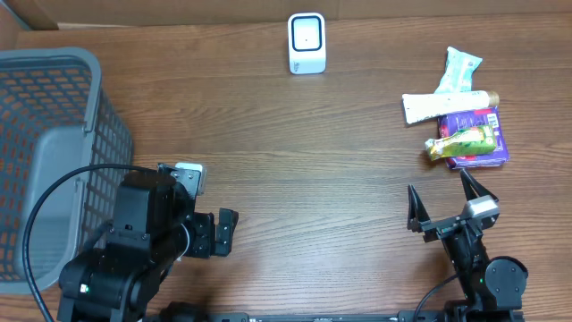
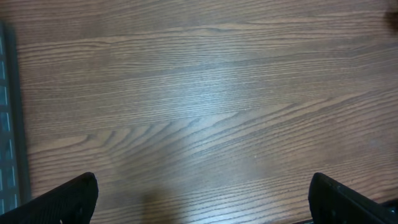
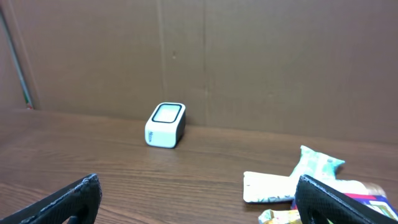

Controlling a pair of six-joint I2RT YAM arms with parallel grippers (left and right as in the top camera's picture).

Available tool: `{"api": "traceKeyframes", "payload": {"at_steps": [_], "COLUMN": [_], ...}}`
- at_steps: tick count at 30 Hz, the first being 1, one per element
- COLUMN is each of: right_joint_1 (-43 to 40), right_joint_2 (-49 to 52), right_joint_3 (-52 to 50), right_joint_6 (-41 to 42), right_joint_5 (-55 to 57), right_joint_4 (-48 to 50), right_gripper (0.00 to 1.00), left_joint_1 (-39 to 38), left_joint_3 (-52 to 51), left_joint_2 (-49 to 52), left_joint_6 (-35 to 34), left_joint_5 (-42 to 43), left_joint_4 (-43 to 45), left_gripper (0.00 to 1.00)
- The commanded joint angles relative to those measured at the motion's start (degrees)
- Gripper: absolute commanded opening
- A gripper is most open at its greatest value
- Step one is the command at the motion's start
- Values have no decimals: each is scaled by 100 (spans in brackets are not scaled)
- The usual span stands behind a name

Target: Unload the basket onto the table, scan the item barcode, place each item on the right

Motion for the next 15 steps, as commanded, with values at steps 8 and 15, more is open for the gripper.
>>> {"api": "traceKeyframes", "payload": {"at_steps": [8, 15], "right_joint_1": [59, 59], "right_joint_2": [-168, -168], "right_joint_3": [-59, -59], "right_joint_6": [-4, -4], "right_joint_5": [0, 2], "right_joint_4": [-575, -575], "right_gripper": [100, 100], "left_joint_1": [26, 26], "left_joint_3": [9, 9], "left_joint_2": [-7, -7], "left_joint_6": [-55, -55], "left_joint_5": [-61, -61], "left_joint_4": [17, 17], "left_gripper": [100, 100]}}
